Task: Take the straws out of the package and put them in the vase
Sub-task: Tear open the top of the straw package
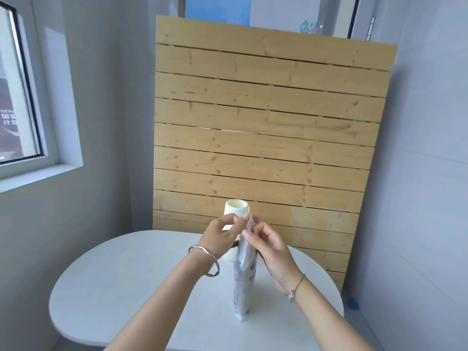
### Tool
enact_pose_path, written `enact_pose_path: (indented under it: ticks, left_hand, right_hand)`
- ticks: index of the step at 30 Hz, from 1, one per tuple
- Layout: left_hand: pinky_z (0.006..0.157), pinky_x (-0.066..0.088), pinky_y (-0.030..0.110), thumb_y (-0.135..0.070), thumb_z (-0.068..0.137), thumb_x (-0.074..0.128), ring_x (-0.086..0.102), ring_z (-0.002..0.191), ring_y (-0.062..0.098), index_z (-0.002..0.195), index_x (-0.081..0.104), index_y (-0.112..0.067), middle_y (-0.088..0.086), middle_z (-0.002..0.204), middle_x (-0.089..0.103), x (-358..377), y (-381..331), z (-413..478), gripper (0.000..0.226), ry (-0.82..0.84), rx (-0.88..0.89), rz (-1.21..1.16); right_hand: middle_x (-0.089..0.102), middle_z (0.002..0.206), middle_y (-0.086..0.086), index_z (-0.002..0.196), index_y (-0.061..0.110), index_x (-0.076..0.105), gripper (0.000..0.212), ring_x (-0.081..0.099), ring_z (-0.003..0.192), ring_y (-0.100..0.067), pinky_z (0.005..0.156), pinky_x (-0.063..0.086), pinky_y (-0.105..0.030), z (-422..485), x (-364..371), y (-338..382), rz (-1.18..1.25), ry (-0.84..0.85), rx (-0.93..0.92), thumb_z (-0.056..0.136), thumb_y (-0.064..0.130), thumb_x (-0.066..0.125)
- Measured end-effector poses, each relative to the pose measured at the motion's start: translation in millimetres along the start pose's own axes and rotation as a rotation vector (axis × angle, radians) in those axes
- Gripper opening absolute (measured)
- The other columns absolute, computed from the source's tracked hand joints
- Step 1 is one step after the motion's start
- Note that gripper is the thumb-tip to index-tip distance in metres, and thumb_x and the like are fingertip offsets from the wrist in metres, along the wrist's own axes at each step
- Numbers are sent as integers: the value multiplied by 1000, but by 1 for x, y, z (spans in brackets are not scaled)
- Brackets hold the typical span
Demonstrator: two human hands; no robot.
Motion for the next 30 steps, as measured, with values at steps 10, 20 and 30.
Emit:
enact_pose_path:
  ticks: [10, 20, 30]
  left_hand:
    - [71, 45, 29, -41, 90, 59, 47, 69, 16, 71, 48, -10, 3, 70, 48, 16, 10, 18, 38, 121, -25, -54]
    - [71, 41, 36, -46, 86, 55, 44, 73, 23, 82, 49, 14, 14, 74, 46, 14, -1, 12, 61, 96, 100, -70]
    - [72, 40, 38, -36, 97, 49, 43, 76, 23, 89, 51, 14, 11, 80, 44, 12, -10, 9, 50, 92, 118, 21]
  right_hand:
    - [60, 118, -2, 66, 24, 54, 25, 53, 117, -11, 91, 45, -17, 13, -14, -3, -149, -60, 3, 84, 39, 62]
    - [64, 122, -10, 98, -12, 52, 34, 64, 102, -20, 68, 53, -17, 15, -3, -10, 153, 4, 40, 94, 22, 49]
    - [58, 131, -9, 95, -9, 57, 28, 55, 121, -22, 83, 50, -19, 20, -2, -12, 53, 43, 37, 98, 16, 42]
Point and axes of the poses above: each hand's wrist, its own z-axis towards the middle knuckle, its own x-axis out of the palm, y = z × x, the point moved 10 cm from there along z, towards the middle knuckle
